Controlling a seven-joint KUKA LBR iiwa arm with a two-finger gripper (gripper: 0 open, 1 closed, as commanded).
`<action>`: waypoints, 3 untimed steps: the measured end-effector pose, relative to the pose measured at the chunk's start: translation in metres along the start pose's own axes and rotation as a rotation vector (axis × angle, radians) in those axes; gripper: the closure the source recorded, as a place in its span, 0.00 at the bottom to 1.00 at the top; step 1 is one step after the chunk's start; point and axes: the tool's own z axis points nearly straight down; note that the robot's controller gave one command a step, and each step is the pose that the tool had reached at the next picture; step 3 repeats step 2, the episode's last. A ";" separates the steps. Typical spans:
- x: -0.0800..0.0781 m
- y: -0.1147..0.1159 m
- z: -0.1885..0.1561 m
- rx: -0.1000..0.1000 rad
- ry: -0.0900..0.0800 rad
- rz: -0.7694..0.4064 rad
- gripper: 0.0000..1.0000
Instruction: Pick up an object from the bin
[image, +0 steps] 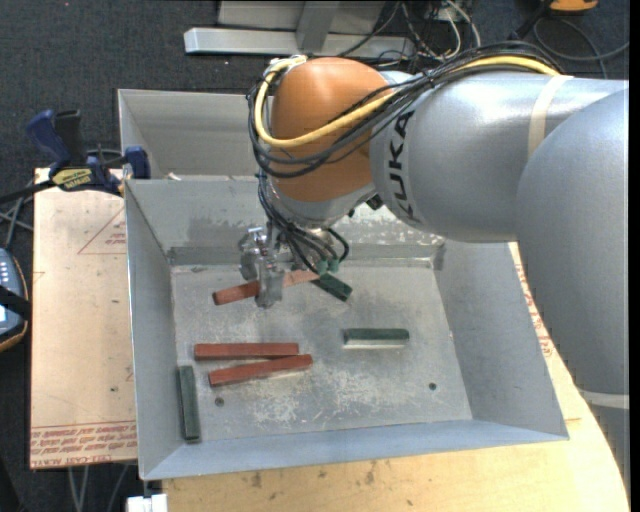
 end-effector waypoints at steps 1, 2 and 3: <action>0.000 0.000 0.000 0.000 0.000 0.001 1.00; -0.005 -0.012 -0.053 0.000 0.005 -0.007 1.00; -0.005 -0.012 -0.053 0.000 0.005 -0.007 1.00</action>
Offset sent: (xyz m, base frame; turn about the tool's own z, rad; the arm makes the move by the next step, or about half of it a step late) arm 0.0129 -0.0171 0.0829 -0.0123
